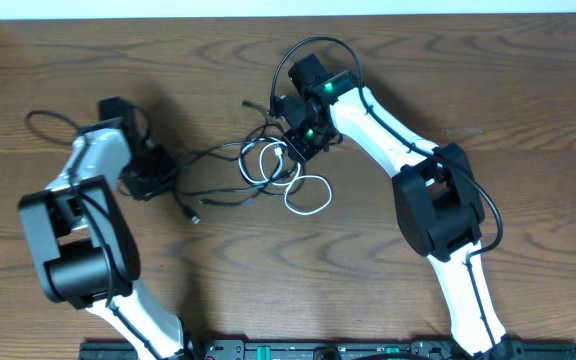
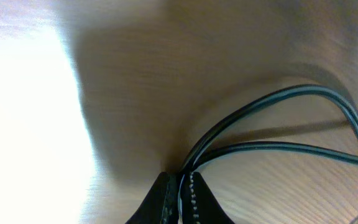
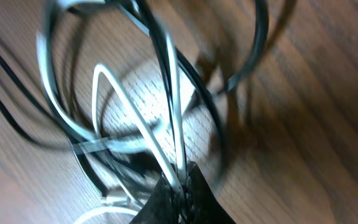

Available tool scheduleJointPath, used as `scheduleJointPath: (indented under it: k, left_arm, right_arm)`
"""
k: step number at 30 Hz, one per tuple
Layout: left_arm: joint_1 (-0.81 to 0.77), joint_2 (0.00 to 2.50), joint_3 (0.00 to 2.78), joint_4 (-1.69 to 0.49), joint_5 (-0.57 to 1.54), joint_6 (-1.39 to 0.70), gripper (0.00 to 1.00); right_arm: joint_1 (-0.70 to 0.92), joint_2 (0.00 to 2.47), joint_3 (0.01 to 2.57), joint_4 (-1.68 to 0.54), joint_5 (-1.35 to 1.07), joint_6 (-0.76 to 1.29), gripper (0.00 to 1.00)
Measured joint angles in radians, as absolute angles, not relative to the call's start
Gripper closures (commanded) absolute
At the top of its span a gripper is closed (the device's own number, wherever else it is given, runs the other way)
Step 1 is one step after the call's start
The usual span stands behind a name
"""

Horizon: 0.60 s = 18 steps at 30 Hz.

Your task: Untangle cables

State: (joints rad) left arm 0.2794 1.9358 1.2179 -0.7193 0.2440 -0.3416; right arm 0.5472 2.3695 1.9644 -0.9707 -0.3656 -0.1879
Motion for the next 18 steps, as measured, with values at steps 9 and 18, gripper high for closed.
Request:
scheduleJointPath:
  k: [9,18]
  left_arm:
    - [0.398,1.936,1.218,-0.728,0.268,-0.393,0.92]
    - [0.397,1.936,1.218,-0.723,0.309,-0.393,0.92]
  right_arm:
    - [0.549,2.37,1.964,-0.967,-0.001,-0.212,0.99]
    - [0.548,2.37,1.97,-0.842,0.226,-0.176,0.99]
